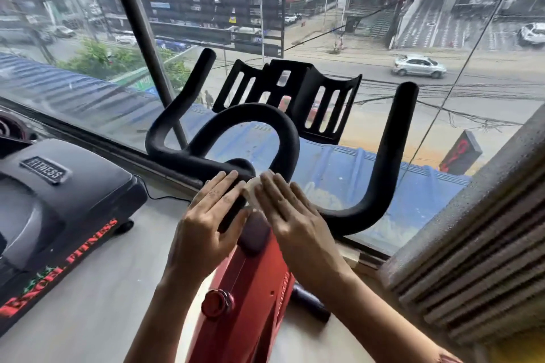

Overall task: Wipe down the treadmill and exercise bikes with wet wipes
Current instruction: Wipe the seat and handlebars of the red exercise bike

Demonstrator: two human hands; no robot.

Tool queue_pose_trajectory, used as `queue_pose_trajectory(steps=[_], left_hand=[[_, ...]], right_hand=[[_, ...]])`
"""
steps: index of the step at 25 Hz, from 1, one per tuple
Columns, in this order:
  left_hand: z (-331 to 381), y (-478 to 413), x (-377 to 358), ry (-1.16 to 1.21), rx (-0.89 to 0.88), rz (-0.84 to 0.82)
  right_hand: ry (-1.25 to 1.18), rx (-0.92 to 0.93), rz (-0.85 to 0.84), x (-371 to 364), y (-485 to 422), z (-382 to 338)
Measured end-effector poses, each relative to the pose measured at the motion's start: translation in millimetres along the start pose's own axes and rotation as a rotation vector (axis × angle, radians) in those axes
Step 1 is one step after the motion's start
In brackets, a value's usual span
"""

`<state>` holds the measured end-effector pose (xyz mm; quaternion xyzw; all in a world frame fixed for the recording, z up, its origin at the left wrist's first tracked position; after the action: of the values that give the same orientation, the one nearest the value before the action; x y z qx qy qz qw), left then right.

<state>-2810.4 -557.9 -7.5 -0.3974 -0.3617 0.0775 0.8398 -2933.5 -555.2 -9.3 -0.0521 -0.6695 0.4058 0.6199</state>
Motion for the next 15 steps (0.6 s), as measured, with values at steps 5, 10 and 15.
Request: queue_pose_trajectory(steps=[5, 10, 15], left_hand=[[-2.8, -1.0, 0.8, 0.006, -0.048, 0.028], [2.0, 2.7, -4.8, -0.021, -0.120, 0.052], [18.7, 2.4, -22.9, -0.005, -0.184, 0.013]], right_hand=[[0.044, 0.026, -0.007, 2.7, 12.8, 11.9], [0.213, -0.093, 0.069, 23.0, 57.9, 45.3], [0.172, -0.040, 0.077, -7.4, 22.8, 16.3]])
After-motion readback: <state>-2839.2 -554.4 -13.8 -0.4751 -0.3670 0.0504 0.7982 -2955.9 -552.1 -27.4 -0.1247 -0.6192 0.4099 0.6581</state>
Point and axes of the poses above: each hand's wrist, its own y-axis away from the middle knuckle, its own x-axis out of the back of the hand, z = x × y, the point moved 9 cm from there along -y, towards the middle knuckle, and after that the axes turned 13 degrees about y, right-handed, at the moved point
